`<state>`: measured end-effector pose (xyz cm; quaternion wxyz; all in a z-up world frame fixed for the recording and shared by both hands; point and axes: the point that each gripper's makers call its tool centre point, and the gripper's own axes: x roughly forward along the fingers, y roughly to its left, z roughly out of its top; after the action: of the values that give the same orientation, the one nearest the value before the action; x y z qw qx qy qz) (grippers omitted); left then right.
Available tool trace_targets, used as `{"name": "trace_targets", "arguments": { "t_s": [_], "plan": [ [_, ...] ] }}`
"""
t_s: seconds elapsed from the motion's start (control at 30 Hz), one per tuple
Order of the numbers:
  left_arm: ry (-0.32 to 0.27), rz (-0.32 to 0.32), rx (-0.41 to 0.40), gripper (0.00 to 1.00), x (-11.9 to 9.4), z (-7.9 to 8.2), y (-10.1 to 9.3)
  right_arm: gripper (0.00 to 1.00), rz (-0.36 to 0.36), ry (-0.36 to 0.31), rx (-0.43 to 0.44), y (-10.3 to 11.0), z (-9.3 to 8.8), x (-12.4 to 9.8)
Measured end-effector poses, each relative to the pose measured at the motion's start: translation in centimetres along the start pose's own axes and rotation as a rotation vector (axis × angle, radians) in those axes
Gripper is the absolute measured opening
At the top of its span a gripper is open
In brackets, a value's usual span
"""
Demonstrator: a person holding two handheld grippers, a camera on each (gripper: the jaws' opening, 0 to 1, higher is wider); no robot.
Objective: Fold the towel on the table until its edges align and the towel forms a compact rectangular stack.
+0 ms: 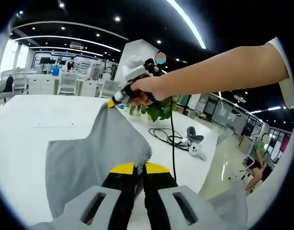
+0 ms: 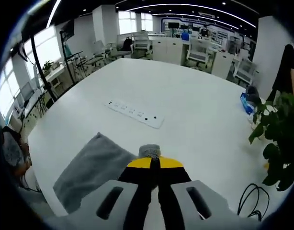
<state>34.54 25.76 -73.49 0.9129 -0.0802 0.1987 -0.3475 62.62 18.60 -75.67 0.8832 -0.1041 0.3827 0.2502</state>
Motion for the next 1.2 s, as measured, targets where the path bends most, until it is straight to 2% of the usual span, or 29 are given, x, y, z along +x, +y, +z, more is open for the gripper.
{"name": "trace_targets", "arguments": {
  "t_s": [0.33,0.47,0.87,1.07,1.2],
  "plan": [
    [0.008,0.024,-0.023,0.05,-0.7,-1.6,1.1,0.00,0.019,0.017,-0.055,2.5,0.7,1.3],
    [0.008,0.034,-0.028,0.05,-1.0,-2.0,1.5,0.01,0.021,0.024,-0.068,3.4,0.4,1.1],
    [0.024,0.088,-0.065,0.05,-2.1,-3.7,4.4,0.01,0.050,0.044,-0.097,5.9,0.6,4.3],
    [0.036,0.101,-0.073,0.05,-2.7,-4.7,4.9,0.01,0.074,0.049,-0.115,7.4,0.9,5.9],
    [0.022,0.109,-0.081,0.05,-3.2,-4.7,4.9,0.00,0.078,0.032,-0.122,8.4,1.2,5.7]
  ]
}}
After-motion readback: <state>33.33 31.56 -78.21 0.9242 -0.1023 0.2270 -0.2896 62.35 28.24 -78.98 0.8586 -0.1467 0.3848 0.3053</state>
